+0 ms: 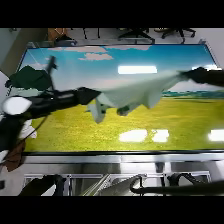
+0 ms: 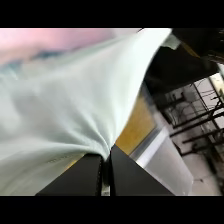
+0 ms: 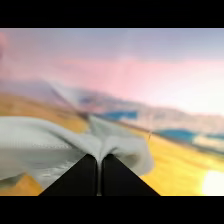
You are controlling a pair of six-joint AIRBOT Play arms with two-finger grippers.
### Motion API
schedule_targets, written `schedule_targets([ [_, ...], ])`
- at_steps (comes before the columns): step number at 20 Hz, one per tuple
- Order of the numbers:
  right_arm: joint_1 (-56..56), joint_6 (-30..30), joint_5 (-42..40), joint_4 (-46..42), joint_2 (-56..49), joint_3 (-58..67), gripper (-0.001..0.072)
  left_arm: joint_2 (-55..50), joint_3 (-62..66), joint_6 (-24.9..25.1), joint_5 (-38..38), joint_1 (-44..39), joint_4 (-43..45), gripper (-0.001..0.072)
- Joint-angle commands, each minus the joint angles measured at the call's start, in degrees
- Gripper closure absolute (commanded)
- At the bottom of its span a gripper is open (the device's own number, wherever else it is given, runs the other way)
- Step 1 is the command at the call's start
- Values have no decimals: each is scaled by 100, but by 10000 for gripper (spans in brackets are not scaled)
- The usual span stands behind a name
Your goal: Fold the shirts.
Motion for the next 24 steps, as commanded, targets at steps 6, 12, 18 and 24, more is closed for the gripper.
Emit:
schedule_targets([
  [6,-258,-243,-470,-680,1252,2494,691,1786,2889,-590,-1318,2343,573,696],
  [12,-247,-1008,1054,1397,293,1480,690,1401,2000,-538,-2426,3453,188,694],
  [18,966,-2083,-269,1628,-1606,-562,690,-345,-337,601,-1106,2146,232,694],
  [24,2048,-2157,-2070,1633,-3491,-671,681,-2940,-9,1178,317,1631,227,692],
])
